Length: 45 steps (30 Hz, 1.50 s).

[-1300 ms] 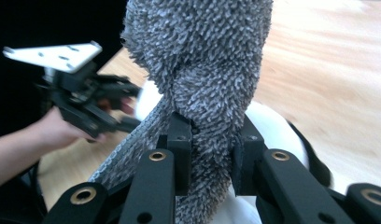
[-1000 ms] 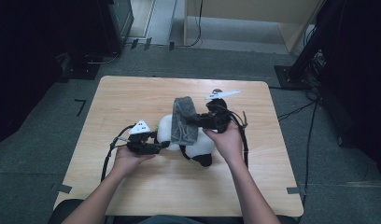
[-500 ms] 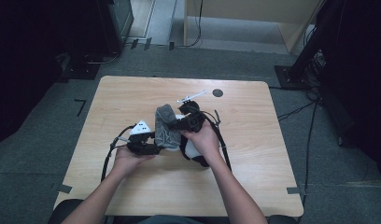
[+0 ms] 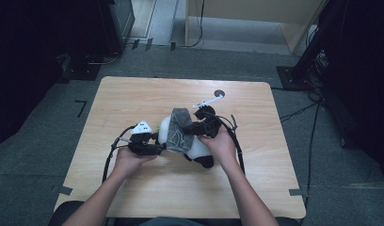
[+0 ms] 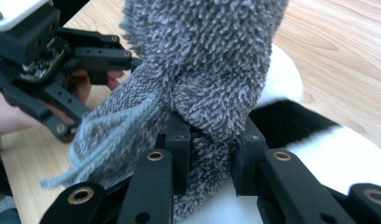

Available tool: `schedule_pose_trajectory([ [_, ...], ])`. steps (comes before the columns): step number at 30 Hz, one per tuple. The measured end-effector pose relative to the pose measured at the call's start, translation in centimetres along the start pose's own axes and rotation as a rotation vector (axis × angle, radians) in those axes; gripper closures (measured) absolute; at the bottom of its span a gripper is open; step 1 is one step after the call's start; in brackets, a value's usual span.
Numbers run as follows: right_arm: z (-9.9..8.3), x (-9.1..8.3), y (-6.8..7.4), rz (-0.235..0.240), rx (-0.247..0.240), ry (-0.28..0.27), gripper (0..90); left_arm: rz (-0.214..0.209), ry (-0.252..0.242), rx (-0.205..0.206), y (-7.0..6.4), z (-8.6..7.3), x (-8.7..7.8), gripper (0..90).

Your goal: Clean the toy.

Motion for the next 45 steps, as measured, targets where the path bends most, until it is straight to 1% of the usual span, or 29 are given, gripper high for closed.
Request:
schedule_pose_trajectory([
  [8, -1.7, -3.6, -0.7, -0.07, -0.023, -0.035, 74.7, -0.005, 0.005, -0.003, 0.0, 0.0, 0.0, 37.3],
  [12, -2.9, -5.7, -1.7, -0.095, -0.001, -0.069, 74.7, -0.007, 0.003, -0.006, 0.1, 0.0, 0.0, 37.3],
  [17, -4.4, -7.3, -2.9, -0.108, 0.034, -0.093, 74.7, -0.005, 0.006, -0.006, 0.0, -0.1, -0.1, 37.2],
  [19, -4.6, -8.1, -3.4, -0.12, 0.044, -0.112, 75.0, -0.004, 0.008, -0.006, 0.0, -0.1, -0.1, 37.2],
  [20, -4.8, -8.6, -3.7, -0.127, 0.057, -0.121, 75.1, -0.004, 0.009, -0.006, 0.0, -0.2, -0.1, 37.2],
  [22, -5.1, -9.1, -4.4, -0.151, 0.076, -0.128, 75.2, -0.005, 0.007, -0.005, 0.0, -0.2, -0.1, 37.2],
  [24, -5.5, -8.8, -4.9, -0.149, 0.085, -0.124, 75.1, -0.001, 0.006, 0.004, -0.1, -0.2, -0.1, 37.3],
  [26, -5.9, -8.2, -5.2, -0.173, 0.088, -0.111, 75.0, 0.005, 0.009, 0.012, -0.1, -0.2, -0.1, 37.3],
  [28, -6.4, -7.5, -5.6, -0.208, 0.077, -0.102, 74.8, 0.013, 0.015, 0.021, -0.3, -0.2, -0.1, 37.3],
  [29, -6.7, -7.3, -5.8, -0.217, 0.079, -0.105, 74.8, 0.017, 0.021, 0.026, -0.3, -0.2, -0.1, 37.2],
  [31, -7.2, -7.0, -5.9, -0.208, 0.093, -0.136, 74.8, 0.017, 0.023, 0.027, -0.3, -0.2, -0.1, 37.2],
  [34, -8.0, -6.9, -6.1, -0.222, 0.091, -0.148, 74.7, 0.011, 0.021, 0.019, -0.3, -0.2, 0.0, 37.3],
  [36, -8.5, -6.7, -6.5, -0.232, 0.099, -0.16, 74.7, 0.01, 0.021, 0.017, -0.3, -0.2, 0.0, 37.4],
  [41, -9.8, -5.9, -6.8, -0.216, 0.113, -0.221, 75.0, 0.009, 0.019, 0.014, -0.2, -0.2, 0.0, 37.4],
  [43, -10.3, -5.4, -6.8, -0.214, 0.123, -0.222, 75.1, 0.007, 0.019, 0.006, -0.2, -0.2, 0.0, 37.4],
  [45, -10.6, -5.1, -6.9, -0.212, 0.134, -0.203, 75.0, 0.007, 0.015, 0.001, -0.2, -0.2, 0.0, 37.4],
])
Point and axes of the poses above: each handheld gripper's, and its own axes: x roughly forward along the jaws, z roughly out of its top, y roughly to its left, the point moved 8 cm from there along x, roughly forward along the jaws, and after that the axes turned 1 degree about -x, right-handed, at the moved point
